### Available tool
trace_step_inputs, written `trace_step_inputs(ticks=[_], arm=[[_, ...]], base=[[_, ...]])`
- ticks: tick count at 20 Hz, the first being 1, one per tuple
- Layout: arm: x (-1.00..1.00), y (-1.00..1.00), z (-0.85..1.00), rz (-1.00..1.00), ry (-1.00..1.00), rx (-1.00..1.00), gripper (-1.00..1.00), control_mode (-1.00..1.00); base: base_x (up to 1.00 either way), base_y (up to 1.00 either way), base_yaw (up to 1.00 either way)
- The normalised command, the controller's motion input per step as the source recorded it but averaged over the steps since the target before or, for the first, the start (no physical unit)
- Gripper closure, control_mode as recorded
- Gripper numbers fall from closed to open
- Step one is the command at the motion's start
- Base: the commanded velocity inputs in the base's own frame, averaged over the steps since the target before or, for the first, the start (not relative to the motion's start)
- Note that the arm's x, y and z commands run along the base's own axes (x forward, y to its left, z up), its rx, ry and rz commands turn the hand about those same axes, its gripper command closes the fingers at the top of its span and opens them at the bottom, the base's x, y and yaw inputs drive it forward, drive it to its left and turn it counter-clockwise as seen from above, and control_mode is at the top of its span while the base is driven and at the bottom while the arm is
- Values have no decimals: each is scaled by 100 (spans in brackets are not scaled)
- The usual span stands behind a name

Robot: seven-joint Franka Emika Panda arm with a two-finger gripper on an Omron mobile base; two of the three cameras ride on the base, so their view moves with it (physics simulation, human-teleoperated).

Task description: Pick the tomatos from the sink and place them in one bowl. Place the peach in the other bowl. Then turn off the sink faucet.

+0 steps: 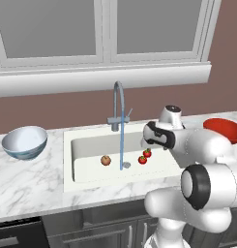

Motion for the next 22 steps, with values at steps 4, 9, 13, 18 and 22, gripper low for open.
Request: trace_step_inputs(ticks=[4,9,13,18,22], arm=[[18,0,-34,-1,0,0,-100,-100],[12,0,-38,-2,0,0,-100,-100],[24,0,-27,-2,0,0,-100,-100],[30,0,-24,-1,0,0,-100,-100],[32,0,-24,0,0,0,-100,-100]], base=[[0,0,0],[0,0,0],[0,0,0],[0,0,0],[0,0,0]])
